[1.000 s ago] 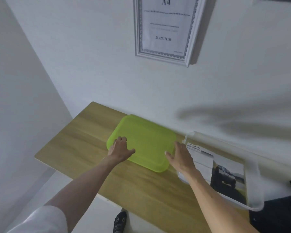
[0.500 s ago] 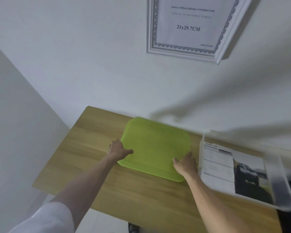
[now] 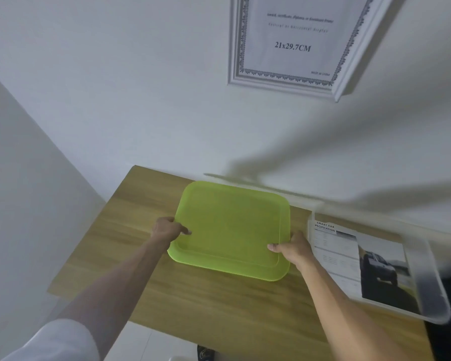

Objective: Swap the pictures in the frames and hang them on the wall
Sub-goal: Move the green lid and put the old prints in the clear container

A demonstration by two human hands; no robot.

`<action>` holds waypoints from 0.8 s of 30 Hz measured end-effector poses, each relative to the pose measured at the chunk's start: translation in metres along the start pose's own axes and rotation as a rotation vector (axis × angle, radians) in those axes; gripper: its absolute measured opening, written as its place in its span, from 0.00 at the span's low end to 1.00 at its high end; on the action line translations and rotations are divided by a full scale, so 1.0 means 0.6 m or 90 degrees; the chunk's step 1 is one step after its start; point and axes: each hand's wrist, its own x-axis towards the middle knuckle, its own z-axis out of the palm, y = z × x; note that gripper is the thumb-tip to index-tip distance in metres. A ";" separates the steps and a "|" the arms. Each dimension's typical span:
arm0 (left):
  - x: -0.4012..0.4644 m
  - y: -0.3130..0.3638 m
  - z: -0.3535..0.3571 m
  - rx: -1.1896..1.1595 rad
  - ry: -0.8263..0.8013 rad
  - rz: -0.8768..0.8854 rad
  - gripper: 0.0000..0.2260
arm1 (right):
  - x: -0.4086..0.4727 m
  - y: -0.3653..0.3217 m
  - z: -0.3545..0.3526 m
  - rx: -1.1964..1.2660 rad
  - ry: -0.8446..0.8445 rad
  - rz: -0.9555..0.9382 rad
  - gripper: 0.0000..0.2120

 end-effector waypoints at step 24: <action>-0.317 0.114 0.415 -0.021 -0.113 0.137 0.20 | -0.081 0.294 -0.436 0.085 0.175 0.011 0.27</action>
